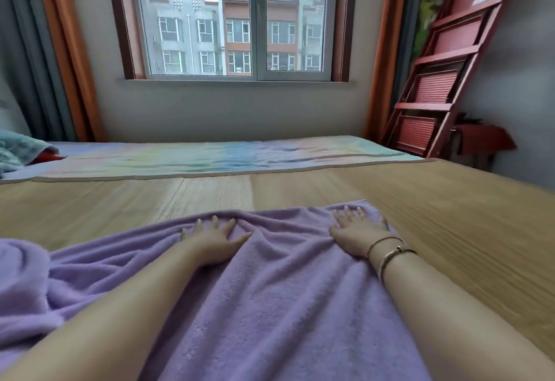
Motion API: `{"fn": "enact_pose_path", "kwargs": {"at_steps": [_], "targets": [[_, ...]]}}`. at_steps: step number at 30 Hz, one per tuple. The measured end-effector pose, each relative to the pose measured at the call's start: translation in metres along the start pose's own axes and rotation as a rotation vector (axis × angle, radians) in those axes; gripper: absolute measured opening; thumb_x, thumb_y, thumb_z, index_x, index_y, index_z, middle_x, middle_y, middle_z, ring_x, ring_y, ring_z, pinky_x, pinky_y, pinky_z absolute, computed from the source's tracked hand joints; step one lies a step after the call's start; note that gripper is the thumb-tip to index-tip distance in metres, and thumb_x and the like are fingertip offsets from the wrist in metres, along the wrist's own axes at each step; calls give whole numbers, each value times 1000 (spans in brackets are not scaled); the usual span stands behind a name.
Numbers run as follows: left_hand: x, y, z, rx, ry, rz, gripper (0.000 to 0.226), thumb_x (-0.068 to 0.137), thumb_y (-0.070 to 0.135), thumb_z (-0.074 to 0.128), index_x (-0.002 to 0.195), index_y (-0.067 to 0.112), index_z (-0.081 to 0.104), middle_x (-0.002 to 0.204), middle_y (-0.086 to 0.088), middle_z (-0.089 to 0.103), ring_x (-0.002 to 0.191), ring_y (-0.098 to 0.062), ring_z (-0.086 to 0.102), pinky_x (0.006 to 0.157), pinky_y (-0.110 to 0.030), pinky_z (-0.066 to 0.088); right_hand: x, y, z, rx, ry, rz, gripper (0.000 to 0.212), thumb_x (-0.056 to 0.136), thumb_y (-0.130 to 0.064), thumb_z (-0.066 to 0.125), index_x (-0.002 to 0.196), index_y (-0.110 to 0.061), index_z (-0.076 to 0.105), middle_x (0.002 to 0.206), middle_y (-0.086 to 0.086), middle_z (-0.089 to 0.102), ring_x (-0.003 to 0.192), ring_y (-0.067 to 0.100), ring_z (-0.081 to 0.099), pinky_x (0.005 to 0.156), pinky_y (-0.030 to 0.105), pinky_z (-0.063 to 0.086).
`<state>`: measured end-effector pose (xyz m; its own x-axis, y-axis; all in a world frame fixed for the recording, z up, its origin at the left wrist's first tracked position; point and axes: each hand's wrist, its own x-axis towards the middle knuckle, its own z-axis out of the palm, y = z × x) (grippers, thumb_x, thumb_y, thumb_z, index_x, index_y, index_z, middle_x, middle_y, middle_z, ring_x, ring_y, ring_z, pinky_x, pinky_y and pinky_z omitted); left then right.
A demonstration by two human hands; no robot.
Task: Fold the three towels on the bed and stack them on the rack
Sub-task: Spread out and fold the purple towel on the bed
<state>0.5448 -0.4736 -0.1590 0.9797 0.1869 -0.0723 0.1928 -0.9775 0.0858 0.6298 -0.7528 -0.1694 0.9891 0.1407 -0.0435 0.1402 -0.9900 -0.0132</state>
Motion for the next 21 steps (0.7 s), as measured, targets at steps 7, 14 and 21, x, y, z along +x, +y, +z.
{"fn": "enact_pose_path", "kwargs": {"at_steps": [7, 14, 21], "targets": [[-21, -6, -6, -98, 92, 55, 78, 88, 72, 26, 153, 32, 8, 161, -2, 2, 148, -27, 8, 119, -51, 7, -50, -32, -31, -278, 387, -60, 52, 100, -45, 26, 145, -19, 28, 147, 11, 36, 133, 28, 34, 103, 44, 30], [-193, -14, -32, -306, 119, 415, 84, 73, 79, 47, 139, 28, 42, 147, 12, 38, 136, -5, 32, 104, -15, 23, -200, -86, -45, 162, 267, -326, 32, 93, -31, 46, 118, -11, 51, 125, 11, 49, 118, 29, 46, 93, 35, 40], [-331, -63, -28, -226, 90, 548, 84, 58, 91, 44, 126, 42, 42, 117, 28, 42, 106, 8, 43, 89, -9, 36, -374, -80, -52, 380, 83, -357, 61, 75, -76, 50, 104, -23, 42, 101, -4, 50, 83, 14, 49, 72, 30, 38]]}}
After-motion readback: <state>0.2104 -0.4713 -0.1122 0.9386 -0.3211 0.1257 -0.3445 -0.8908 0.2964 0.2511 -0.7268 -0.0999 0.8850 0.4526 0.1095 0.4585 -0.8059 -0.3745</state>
